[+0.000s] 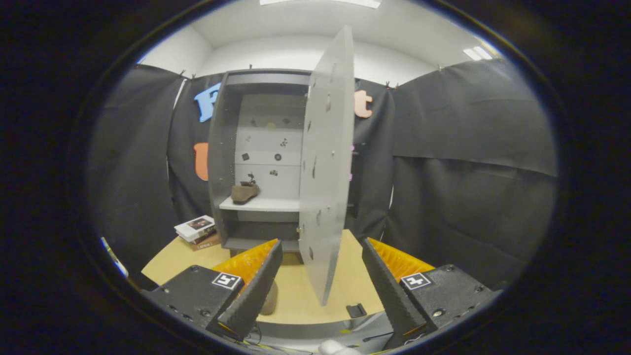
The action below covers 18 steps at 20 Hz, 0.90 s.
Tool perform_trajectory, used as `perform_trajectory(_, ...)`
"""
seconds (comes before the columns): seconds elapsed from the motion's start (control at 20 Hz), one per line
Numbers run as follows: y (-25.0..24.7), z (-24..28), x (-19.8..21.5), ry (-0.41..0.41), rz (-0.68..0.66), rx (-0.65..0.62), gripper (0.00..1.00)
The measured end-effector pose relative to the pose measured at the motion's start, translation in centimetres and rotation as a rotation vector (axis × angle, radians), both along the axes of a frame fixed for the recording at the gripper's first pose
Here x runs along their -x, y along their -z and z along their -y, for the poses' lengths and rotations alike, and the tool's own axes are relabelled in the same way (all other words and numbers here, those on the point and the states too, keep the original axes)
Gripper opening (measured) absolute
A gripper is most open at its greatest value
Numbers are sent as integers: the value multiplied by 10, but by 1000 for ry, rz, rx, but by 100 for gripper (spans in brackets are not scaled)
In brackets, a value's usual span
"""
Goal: Open the shoe cabinet door, grab the shoes and put them into the shoe cabinet, then close the shoe cabinet door.
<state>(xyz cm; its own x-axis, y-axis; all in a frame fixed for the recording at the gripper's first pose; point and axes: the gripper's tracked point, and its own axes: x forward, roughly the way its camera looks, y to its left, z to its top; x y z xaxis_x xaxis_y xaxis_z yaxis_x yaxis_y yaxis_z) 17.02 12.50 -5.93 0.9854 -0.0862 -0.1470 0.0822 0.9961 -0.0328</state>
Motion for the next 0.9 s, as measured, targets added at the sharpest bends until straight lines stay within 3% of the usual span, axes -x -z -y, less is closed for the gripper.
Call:
perform_trajectory(0.35, 90, -79, -53, -147, -124, -44, 100)
perform_trajectory(0.9, 305, -179, -146, -299, -474, -112, 100)
